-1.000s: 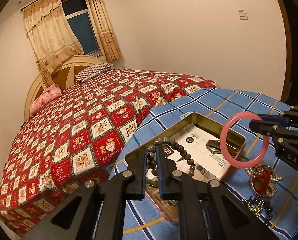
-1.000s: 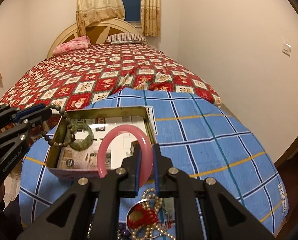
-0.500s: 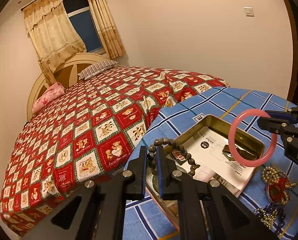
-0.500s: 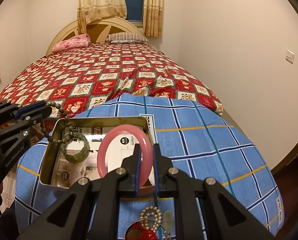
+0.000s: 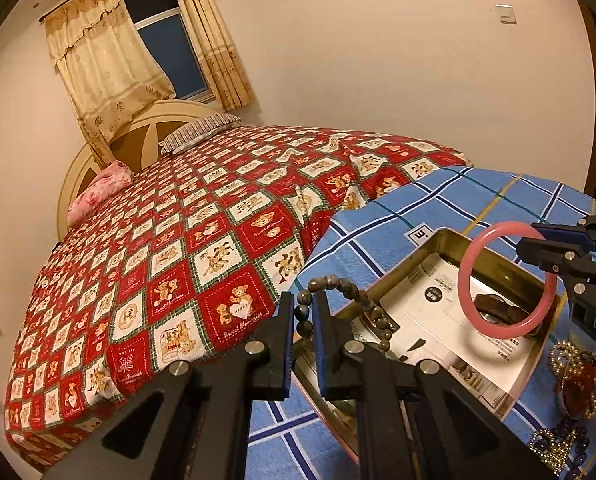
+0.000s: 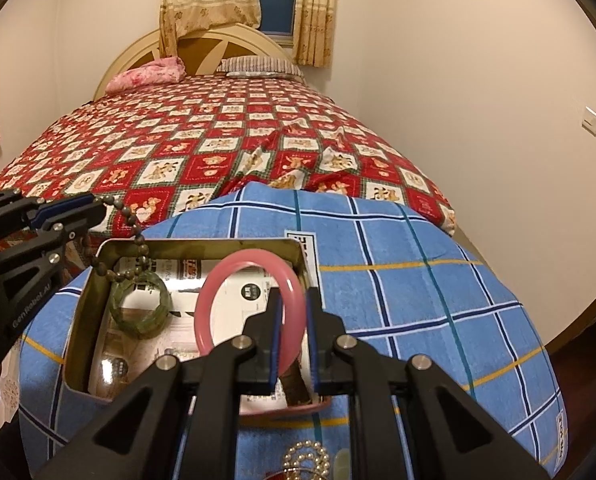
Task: Organize jewelry
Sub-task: 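Carry the bead bracelet and pink bangle over the tin with both grippers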
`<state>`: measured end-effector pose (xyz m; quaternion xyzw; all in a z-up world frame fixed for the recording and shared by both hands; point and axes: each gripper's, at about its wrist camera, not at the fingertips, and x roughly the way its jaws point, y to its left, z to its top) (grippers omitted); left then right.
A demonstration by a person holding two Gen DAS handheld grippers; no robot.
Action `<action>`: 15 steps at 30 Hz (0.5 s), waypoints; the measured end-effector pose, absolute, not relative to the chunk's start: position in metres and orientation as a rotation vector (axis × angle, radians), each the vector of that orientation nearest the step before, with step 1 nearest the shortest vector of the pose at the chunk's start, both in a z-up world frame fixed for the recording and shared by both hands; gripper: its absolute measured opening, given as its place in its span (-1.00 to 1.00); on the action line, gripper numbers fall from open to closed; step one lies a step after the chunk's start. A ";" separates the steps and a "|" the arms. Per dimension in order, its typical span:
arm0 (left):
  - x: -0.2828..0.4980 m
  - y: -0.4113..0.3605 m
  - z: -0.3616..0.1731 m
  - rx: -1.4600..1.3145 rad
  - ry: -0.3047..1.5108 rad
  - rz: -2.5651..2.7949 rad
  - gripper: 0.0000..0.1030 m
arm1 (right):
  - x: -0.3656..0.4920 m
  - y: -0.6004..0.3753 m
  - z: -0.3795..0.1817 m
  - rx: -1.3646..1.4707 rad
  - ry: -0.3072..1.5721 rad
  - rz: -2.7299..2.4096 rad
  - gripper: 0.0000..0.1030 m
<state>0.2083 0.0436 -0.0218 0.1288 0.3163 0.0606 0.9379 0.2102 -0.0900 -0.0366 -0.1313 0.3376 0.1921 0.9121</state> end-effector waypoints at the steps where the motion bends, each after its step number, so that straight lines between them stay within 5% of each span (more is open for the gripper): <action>1: 0.210 0.044 -0.022 0.264 0.648 0.125 -0.84 | 0.212 -0.088 -0.038 -0.275 0.698 0.397 -0.74; 15: 0.232 0.049 -0.031 0.275 0.679 0.133 -0.84 | 0.229 -0.076 -0.054 -0.296 0.736 0.405 -0.74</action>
